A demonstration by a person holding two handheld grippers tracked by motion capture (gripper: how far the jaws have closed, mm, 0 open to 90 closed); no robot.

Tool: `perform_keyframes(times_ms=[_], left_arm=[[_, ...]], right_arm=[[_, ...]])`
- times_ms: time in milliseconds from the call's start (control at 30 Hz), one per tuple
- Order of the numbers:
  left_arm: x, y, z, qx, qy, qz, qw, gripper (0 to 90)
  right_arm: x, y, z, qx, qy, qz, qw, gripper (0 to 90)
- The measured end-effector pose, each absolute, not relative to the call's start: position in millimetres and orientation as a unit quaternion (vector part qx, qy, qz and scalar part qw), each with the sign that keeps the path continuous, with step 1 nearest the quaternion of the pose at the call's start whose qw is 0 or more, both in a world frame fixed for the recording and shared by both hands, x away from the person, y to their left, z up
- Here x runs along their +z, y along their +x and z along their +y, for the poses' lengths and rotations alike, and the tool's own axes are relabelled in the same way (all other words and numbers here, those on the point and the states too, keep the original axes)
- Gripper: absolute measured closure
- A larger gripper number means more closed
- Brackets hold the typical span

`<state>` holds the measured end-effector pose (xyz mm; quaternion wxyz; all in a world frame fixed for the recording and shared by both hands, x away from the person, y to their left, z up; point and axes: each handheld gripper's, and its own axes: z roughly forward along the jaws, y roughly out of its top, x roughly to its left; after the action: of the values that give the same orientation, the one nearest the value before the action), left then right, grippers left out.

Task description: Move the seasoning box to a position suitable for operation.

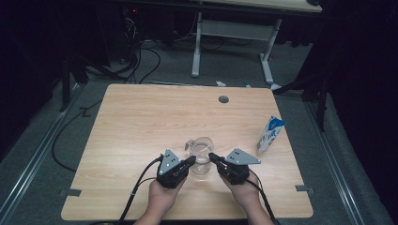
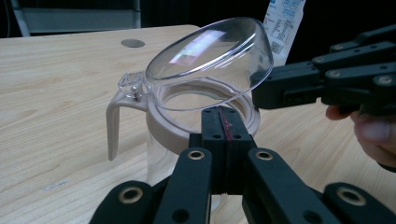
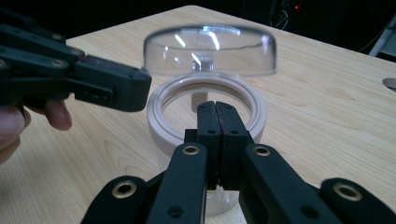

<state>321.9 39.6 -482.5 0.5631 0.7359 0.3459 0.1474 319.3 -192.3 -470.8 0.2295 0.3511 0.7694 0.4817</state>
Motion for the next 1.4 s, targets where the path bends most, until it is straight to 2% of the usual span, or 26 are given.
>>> perform_keyframes(times_ms=[1400], left_arm=[[-474, 339, 51, 0.167, 0.706, 0.374, 0.578, 90.0]], right_arm=[[-474, 318, -193, 0.489, 0.347, 0.765, 0.234, 89.9]])
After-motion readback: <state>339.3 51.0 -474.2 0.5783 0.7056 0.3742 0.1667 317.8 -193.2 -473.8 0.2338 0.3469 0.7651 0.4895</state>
